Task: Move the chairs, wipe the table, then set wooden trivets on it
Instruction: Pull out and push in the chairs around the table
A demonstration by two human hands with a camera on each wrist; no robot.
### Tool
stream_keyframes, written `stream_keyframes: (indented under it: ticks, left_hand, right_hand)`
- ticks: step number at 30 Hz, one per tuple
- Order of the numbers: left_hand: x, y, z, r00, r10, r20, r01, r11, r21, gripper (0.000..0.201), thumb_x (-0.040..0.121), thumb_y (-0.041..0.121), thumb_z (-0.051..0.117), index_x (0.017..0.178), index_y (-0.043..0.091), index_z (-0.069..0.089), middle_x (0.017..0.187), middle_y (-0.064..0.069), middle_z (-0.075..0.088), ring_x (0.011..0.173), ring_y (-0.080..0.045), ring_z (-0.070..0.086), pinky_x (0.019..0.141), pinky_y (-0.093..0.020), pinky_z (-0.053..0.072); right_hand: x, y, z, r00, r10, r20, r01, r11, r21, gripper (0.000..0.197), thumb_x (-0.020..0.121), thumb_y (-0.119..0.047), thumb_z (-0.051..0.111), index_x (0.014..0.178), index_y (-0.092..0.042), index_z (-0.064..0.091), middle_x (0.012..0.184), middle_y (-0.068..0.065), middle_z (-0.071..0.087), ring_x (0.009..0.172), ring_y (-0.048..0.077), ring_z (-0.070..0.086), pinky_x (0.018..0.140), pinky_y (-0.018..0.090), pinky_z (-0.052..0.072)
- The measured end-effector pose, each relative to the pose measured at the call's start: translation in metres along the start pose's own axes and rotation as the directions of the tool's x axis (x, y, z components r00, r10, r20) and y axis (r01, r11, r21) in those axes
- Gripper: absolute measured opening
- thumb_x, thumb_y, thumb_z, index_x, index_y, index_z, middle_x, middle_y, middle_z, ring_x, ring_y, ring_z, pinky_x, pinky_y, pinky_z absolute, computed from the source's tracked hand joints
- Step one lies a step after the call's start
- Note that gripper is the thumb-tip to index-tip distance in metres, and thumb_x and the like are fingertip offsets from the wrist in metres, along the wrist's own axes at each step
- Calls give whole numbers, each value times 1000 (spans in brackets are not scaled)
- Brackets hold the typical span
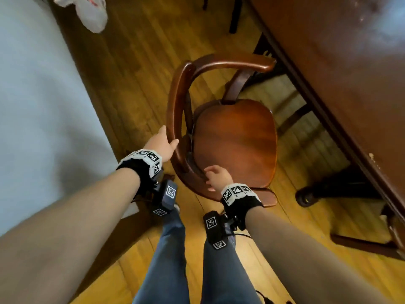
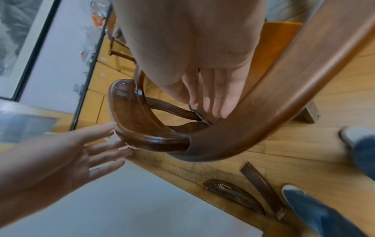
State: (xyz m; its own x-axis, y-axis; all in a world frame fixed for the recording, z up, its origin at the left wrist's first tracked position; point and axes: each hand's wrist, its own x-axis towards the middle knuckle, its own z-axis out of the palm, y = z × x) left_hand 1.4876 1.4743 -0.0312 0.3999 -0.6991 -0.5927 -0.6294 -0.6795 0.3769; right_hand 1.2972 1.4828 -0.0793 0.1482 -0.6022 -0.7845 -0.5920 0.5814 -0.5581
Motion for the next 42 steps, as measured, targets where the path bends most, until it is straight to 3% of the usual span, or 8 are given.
stream_keyframes:
  ticks: [4,8,13,18,24,30,33,42]
  left_hand:
    - [39,-6,-7,998,29,55,-28,999,-31,60,94,41,50,142,9,33,138,-12,51,124,-33,50,104,-41,41]
    - [50,-1,0,999,14,36,-12,997,-72,45,93,30,54,127,4,42,122,-16,59,110,-36,57,88,-36,43]
    - [45,7,3,1000,-25,10,25,999,-27,43,87,22,61,121,2,45,119,-17,60,109,-37,57,86,-38,45]
    - [40,-4,2,987,6,159,-20,996,86,44,74,46,68,92,6,62,92,-8,70,83,-28,66,79,-35,54]
    - [61,-9,-5,982,61,178,-77,994,83,80,47,77,60,96,13,62,83,-7,70,70,-26,70,71,-41,60]
    - [49,4,-1,954,15,299,25,991,-131,42,76,34,76,96,-1,63,88,-16,70,70,-25,71,59,-30,59]
    - [47,10,7,933,-50,357,144,960,-240,39,77,20,77,99,-8,60,94,-23,69,75,-32,71,67,-38,61]
    - [49,58,33,925,-28,378,176,915,-362,28,80,11,74,83,-8,53,89,-22,61,71,-32,67,45,-24,56]
  right_hand:
    - [12,6,42,993,121,-13,-118,983,139,20,93,-16,43,86,-20,62,84,10,69,64,20,60,60,31,51]
    - [6,9,70,991,125,-47,-109,961,255,18,95,-20,44,109,-23,55,72,8,69,54,24,61,55,32,53]
    - [-5,-17,78,995,82,-59,-52,916,397,44,102,-27,38,145,-25,31,81,-2,61,59,12,59,38,8,40]
    - [4,-26,84,964,245,105,-264,821,506,44,102,-39,24,145,-34,26,97,17,60,62,22,58,52,27,49]
    - [-7,-6,71,947,314,64,-287,741,608,37,99,-39,37,134,-29,39,111,16,60,64,19,61,51,26,49]
    - [-5,1,61,913,408,-20,-237,571,786,36,95,-20,51,130,-9,49,85,9,54,62,20,55,58,34,49]
    - [-2,7,54,897,440,-43,-228,542,809,31,95,-19,52,125,-11,52,78,6,52,57,19,51,57,32,47]
    - [7,12,5,869,470,-157,-157,562,812,29,95,-19,50,122,-11,57,73,5,52,52,17,48,51,28,47]
